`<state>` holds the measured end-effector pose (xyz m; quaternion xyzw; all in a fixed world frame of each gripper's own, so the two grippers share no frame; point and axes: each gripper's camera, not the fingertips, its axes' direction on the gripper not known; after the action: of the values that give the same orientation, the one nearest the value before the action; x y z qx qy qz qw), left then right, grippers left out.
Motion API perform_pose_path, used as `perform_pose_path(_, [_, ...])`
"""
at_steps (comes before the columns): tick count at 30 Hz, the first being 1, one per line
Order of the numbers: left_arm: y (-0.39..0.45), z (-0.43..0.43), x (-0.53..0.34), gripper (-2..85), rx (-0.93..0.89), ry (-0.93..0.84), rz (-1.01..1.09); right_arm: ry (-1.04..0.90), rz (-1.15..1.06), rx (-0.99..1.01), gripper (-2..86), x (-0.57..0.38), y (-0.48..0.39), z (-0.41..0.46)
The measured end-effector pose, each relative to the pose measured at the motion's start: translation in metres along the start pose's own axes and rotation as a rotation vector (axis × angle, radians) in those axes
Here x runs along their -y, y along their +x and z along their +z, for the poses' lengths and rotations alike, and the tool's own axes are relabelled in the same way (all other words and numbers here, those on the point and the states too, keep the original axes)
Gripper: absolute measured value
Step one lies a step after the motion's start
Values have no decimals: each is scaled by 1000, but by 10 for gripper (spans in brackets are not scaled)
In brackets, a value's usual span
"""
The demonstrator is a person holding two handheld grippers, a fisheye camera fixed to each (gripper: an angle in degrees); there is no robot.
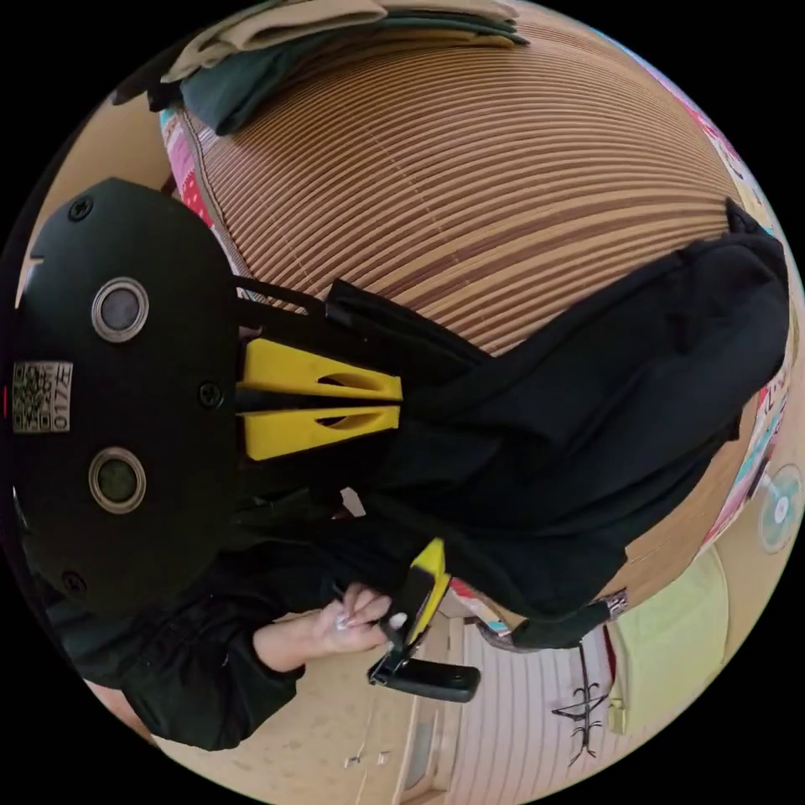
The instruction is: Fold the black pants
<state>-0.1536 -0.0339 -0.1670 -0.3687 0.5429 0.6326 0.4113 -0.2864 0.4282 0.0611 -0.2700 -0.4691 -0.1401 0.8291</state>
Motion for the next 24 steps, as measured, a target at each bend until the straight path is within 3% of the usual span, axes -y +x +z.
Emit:
perform_pose_path(1, [4, -14, -2, 0, -61, 32, 34, -42, 26, 83, 36, 16, 13, -7])
perform_pose_path(4, [8, -116, -51, -7, -629, 402, 249, 188, -28, 391, 27, 22, 39, -78])
perform_pose_path(5, [2, -157, -90, -8, -919, 617, 389, 304, -56, 387, 26, 14, 47, -115])
perform_pose_path(6, [-5, -186, -132, -8, -1074, 782, 491, 362, -60, 357, 25, 8, 51, -133])
perform_pose_path(7, [-7, -196, -152, -8, -1086, 831, 515, 469, -28, 261, 24, -6, 62, -166])
perform_pose_path(10, [-15, -212, -228, -5, -719, 918, 362, 655, 248, 11, 20, -48, 106, -216])
perform_pose_path(12, [-28, -187, -253, 18, -383, 862, 31, 722, 359, -96, 17, -74, 126, -226])
perform_pose_path(16, [-33, -134, -233, 103, -262, 698, -119, 681, 434, -202, 18, -108, 148, -206])
perform_pose_path(20, [-4, -118, -157, 145, -261, 510, 65, 559, 407, -126, 20, -88, 154, -174])
perform_pose_path(24, [11, -124, -79, 157, -103, 340, 141, 632, 261, -85, 12, -76, 122, -171])
